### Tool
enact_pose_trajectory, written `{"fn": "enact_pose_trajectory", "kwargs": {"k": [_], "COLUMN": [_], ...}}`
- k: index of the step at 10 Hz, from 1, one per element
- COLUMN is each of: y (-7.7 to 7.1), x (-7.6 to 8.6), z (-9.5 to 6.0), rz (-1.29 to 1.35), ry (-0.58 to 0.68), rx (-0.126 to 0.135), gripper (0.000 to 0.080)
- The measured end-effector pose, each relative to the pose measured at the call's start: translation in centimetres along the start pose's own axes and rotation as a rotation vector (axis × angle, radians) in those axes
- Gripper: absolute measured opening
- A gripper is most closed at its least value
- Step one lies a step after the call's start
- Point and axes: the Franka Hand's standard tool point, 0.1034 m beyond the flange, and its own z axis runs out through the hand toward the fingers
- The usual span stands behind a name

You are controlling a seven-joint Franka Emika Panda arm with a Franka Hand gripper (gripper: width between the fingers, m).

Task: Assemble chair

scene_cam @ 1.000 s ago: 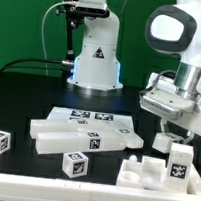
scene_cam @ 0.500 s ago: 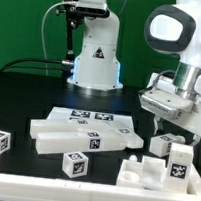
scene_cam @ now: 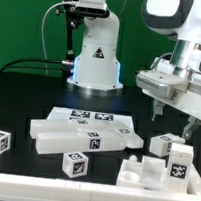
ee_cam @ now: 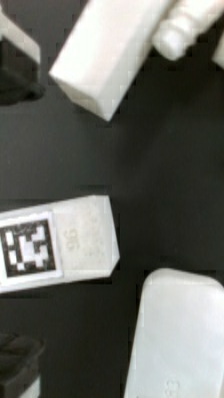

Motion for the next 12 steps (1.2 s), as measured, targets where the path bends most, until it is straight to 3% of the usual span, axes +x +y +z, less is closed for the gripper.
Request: {"fn": "enact_pose_trajectory", "kwargs": {"k": [2, 7, 10, 12], "y": [0.0, 1.1, 1.1, 0.9], "x": [0.0, -3.0, -2.9, -3.3], "z": [0.0, -1.4, -1.3, -1.3], "rz": [0.102, 0.716, 0.880, 1.131], "ry": [0.000, -0.011, -0.013, -0.013], "rx": [0.001, 0.075, 0.072, 0.103], "gripper": [0.0648, 0.0648, 0.0648, 0.0648]}}
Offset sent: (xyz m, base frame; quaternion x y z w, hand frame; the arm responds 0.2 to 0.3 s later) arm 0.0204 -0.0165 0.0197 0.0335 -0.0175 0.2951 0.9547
